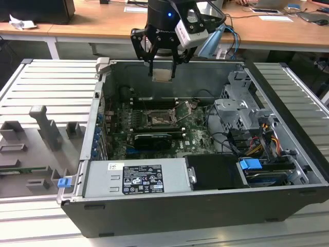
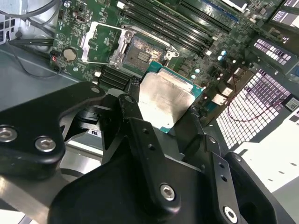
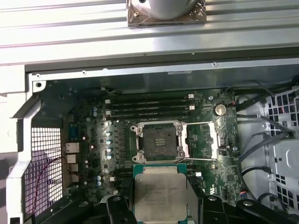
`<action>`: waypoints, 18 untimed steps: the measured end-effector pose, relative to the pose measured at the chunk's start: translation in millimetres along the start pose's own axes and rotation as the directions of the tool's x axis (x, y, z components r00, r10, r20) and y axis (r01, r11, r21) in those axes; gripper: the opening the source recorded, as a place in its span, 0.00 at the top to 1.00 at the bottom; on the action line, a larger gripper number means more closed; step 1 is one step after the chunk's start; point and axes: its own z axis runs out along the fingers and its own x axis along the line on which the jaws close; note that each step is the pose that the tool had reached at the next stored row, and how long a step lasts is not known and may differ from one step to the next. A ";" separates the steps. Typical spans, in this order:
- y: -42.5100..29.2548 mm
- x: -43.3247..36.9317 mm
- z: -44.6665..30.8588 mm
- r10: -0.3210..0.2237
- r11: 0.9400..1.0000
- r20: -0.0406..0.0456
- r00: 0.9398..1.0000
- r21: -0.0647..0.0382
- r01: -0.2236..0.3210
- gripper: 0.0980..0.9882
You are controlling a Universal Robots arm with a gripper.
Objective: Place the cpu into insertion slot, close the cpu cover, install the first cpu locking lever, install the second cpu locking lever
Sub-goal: 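Place the cpu into insertion slot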
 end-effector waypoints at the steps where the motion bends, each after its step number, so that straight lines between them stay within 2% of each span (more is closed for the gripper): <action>1: 0.0 0.0 0.0 0.004 1.000 0.000 1.000 0.000 -0.004 0.50; 18: 0.0 0.0 0.0 0.059 0.998 0.005 0.998 -0.001 -0.059 0.50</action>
